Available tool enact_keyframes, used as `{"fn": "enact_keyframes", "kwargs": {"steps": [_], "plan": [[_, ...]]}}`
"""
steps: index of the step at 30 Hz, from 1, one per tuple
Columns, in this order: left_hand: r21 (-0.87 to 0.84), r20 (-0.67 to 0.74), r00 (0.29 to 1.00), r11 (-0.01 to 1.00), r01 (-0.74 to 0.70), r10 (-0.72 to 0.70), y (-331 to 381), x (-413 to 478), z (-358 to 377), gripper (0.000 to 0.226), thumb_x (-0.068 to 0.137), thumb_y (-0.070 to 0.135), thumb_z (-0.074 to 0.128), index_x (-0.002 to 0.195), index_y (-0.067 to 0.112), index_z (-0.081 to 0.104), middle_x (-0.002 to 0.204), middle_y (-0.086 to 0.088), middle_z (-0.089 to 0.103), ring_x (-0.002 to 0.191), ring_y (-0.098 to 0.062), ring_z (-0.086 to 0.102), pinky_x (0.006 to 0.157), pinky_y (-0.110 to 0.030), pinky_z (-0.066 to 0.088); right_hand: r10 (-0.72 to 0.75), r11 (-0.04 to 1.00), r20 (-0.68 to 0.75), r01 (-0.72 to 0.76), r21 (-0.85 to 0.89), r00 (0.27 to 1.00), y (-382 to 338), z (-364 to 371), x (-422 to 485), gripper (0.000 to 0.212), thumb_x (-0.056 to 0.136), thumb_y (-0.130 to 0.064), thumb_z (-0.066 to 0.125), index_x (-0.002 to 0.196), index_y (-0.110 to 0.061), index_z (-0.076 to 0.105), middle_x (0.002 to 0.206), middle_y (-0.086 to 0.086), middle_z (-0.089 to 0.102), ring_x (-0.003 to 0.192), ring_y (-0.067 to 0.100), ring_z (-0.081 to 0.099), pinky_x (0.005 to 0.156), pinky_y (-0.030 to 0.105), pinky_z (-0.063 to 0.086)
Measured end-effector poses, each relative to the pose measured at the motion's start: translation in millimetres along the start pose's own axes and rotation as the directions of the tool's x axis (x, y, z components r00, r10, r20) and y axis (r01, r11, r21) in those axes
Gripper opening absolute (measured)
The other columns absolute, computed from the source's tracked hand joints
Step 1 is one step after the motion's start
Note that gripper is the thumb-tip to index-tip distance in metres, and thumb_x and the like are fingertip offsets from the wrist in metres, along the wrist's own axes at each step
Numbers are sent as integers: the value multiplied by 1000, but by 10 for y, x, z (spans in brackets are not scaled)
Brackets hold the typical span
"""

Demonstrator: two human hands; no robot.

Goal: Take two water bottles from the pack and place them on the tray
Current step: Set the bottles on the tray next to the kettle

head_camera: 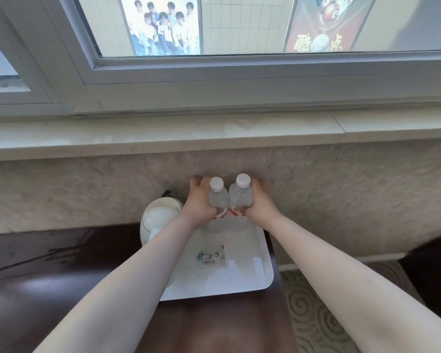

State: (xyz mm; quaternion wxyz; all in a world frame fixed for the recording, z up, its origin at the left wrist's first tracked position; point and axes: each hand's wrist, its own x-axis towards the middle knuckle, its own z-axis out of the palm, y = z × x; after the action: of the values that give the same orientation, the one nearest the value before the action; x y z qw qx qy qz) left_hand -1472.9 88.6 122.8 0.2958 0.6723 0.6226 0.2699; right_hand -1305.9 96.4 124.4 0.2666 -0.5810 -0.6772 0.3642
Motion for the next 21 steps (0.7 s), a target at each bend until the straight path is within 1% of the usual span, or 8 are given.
{"fn": "enact_keyframes", "kwargs": {"steps": [2, 4, 7, 10, 14, 16, 18, 21], "plan": [[4, -19, 1000, 1000, -23, 23, -37, -4, 20, 50, 70, 15, 69, 113, 8, 45, 116, -16, 45, 115, -20, 30, 73, -12, 23, 14, 1000, -47, -13, 28, 999, 4, 2, -32, 42, 73, -6, 69, 107, -10, 44, 114, 18, 51, 101, 29, 54, 83, 43, 49], [20, -48, 998, 999, -47, 48, -50, -22, 44, 51, 71, 10, 69, 116, 4, 44, 117, -18, 44, 116, -26, 32, 81, -16, 25, 43, 998, -65, -40, 50, 997, -2, 10, -47, 47, 74, -10, 72, 108, -15, 39, 115, 12, 49, 100, 24, 54, 81, 36, 48], [38, -89, 993, 997, -71, 75, -56, -49, 65, 51, 70, 3, 67, 115, -1, 43, 116, -19, 44, 114, -31, 36, 88, -23, 29, 77, 996, -78, -72, 61, 994, -6, 32, -45, 45, 75, -10, 71, 105, -15, 39, 114, 14, 51, 100, 26, 56, 80, 39, 49], [60, -113, 990, 995, -82, 88, -62, -67, 77, 51, 69, 1, 68, 114, -1, 46, 112, -19, 46, 110, -30, 38, 84, -20, 29, 102, 994, -100, -98, 44, 990, -21, 49, -40, 43, 75, -10, 68, 108, -12, 41, 118, 19, 48, 102, 31, 54, 84, 44, 50], [81, -151, 986, 995, -55, 67, -77, -76, 107, 56, 67, 3, 70, 118, 2, 47, 114, -17, 50, 111, -30, 37, 85, -26, 30, 102, 993, -123, -95, 63, 987, -17, 80, -55, 41, 78, -10, 66, 113, -10, 45, 120, 20, 48, 105, 33, 53, 90, 47, 48], [68, -158, 986, 997, -38, 48, -88, -78, 116, 57, 67, 5, 70, 118, 4, 46, 115, -16, 49, 111, -26, 34, 80, -22, 26, 102, 993, -136, -93, 71, 985, -16, 94, -69, 41, 78, -9, 65, 115, -9, 46, 120, 21, 49, 107, 33, 53, 90, 45, 48], [55, -154, 988, 998, -20, 29, -101, -76, 119, 57, 68, 6, 71, 119, 6, 45, 116, -16, 48, 111, -27, 34, 78, -20, 26, 102, 992, -157, -90, 85, 982, -21, 106, -78, 41, 77, -8, 65, 114, -10, 48, 119, 20, 49, 104, 32, 54, 88, 42, 49], [56, -133, 991, 998, 11, -4, -103, -77, 119, 61, 69, 8, 70, 124, 8, 43, 121, -17, 46, 110, -29, 37, 83, -27, 31, 97, 995, -191, -89, 47, 977, -33, 121, -78, 40, 75, -8, 65, 113, -10, 51, 115, 19, 48, 101, 33, 53, 86, 43, 49]]}}
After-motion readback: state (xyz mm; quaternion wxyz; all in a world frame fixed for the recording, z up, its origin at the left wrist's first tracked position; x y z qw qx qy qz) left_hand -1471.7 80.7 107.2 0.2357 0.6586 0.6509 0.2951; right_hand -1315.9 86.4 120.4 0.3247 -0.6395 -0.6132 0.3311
